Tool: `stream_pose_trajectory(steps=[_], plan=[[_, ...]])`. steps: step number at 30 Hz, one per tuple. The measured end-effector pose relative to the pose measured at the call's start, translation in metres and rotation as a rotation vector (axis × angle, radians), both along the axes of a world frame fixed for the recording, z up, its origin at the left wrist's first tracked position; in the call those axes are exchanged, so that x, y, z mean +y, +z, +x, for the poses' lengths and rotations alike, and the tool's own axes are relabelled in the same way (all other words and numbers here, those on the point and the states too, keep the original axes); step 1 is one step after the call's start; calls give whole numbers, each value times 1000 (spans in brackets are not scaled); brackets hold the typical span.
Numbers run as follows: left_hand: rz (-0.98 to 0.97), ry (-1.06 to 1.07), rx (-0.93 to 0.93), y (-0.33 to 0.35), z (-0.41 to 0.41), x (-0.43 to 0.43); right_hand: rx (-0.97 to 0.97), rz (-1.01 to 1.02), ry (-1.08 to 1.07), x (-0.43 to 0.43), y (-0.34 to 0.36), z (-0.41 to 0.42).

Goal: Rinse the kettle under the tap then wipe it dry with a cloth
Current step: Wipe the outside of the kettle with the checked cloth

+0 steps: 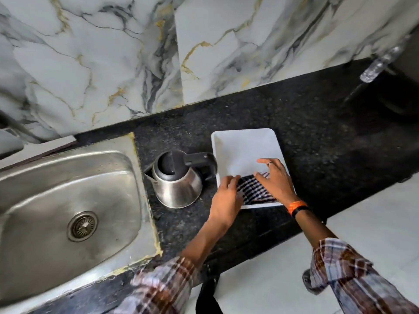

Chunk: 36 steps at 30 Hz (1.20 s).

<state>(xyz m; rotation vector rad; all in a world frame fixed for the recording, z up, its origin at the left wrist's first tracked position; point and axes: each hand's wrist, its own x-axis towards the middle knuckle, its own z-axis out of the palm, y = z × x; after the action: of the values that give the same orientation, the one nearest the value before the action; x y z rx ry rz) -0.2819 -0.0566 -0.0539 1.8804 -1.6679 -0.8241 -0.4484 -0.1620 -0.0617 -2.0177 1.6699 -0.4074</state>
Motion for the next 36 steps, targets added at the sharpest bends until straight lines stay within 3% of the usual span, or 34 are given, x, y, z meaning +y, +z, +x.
stream_pose_trajectory(steps=[3,6,9,13,16,22,26,31,34,36], plan=[[288,-34,-161,-12,-12,-40,146,179,11,-1,-9,-12],[367,-17,-196,-27,-22,-59,199,265,15,-3,-23,-16],[391,27,-138,-36,-24,-67,-28,342,-143,-5,-31,-16],[225,85,86,-23,-12,-49,-426,435,-255,2,-16,-8],[14,218,315,-4,11,-12,-662,464,-185,18,10,7],[-268,560,648,15,57,92,-729,550,56,69,40,77],[-355,880,519,12,70,129,-790,490,88,110,41,136],[-394,819,497,10,66,113,-832,394,170,126,49,171],[-370,842,483,5,58,84,-729,25,234,108,61,174],[-362,855,457,-4,54,69,-471,-307,183,78,67,178]])
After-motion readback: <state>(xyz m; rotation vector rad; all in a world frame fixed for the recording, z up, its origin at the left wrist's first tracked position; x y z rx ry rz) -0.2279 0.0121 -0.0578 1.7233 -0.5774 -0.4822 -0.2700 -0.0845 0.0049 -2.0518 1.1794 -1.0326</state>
